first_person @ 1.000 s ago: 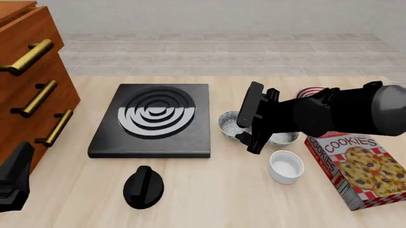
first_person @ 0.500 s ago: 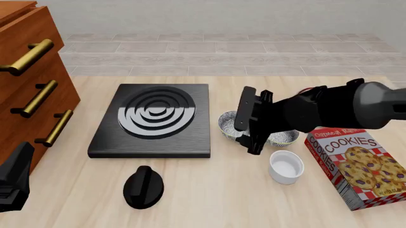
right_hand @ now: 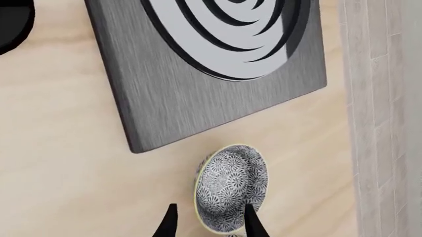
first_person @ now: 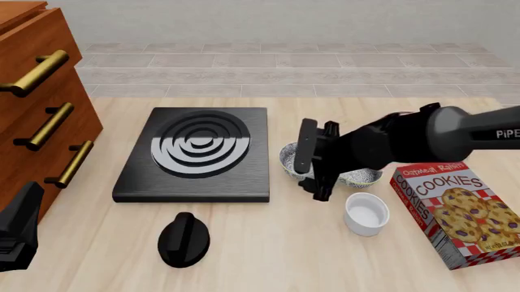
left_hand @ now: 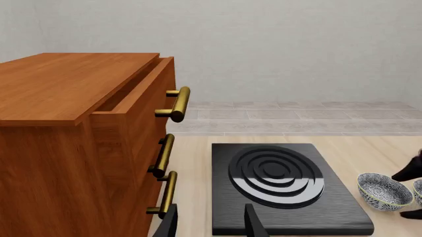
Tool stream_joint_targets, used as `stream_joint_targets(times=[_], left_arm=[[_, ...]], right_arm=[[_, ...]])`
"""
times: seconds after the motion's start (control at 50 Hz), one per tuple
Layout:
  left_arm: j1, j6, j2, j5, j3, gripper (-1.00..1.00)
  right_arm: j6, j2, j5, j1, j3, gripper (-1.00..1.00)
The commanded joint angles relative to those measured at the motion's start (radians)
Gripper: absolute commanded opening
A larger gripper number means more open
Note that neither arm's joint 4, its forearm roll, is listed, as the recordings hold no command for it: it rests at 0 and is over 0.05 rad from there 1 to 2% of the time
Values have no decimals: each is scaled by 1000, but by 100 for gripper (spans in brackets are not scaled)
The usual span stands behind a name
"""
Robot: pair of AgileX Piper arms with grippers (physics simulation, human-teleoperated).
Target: Pick the akita bowl from table center and place it on the plate.
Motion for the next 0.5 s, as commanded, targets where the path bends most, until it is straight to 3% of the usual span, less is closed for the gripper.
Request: stream_joint_targets(times=[0.02, 0.5], left_arm=[[0, 0, 0, 0, 0, 100], [0, 0, 0, 0, 0, 100]], right_arm=[[-23, 50, -13, -6, -21, 100], [21, 124, -18, -21, -48, 100]])
